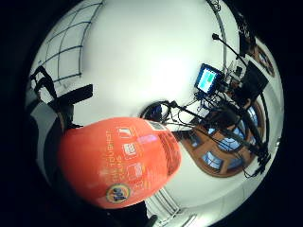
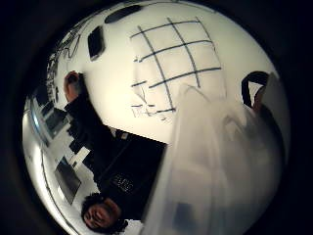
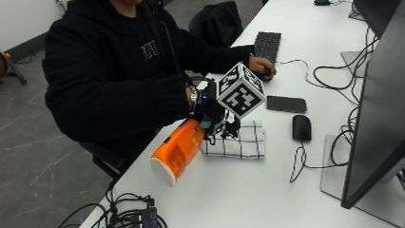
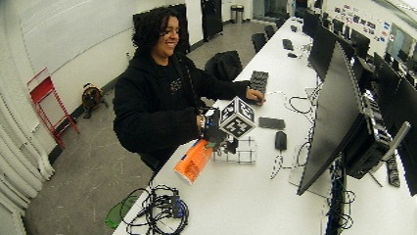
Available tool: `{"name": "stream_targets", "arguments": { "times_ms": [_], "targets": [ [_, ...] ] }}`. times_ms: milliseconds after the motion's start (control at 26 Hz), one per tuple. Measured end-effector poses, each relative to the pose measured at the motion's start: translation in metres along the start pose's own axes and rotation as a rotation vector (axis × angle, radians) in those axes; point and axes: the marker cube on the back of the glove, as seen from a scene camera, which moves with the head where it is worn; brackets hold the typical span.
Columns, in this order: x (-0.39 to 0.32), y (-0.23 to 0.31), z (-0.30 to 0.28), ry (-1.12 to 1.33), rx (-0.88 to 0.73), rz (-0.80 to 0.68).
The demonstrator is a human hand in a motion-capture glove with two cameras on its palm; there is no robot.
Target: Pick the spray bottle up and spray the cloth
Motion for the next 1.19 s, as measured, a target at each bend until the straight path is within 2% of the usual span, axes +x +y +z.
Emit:
{"name": "stream_targets", "arguments": {
  "times_ms": [347, 655, 886, 1194],
  "targets": [
    [-0.018, -0.012, 0.021, 0.160, -0.084, 0.073],
    [-0.036, -0.024, 0.033, 0.198, -0.129, 0.033],
    [-0.054, -0.014, 0.001, 0.122, 0.002, -0.085],
    [-0.091, 0.001, -0.051, -0.101, 0.267, -0.347]
  ]
}}
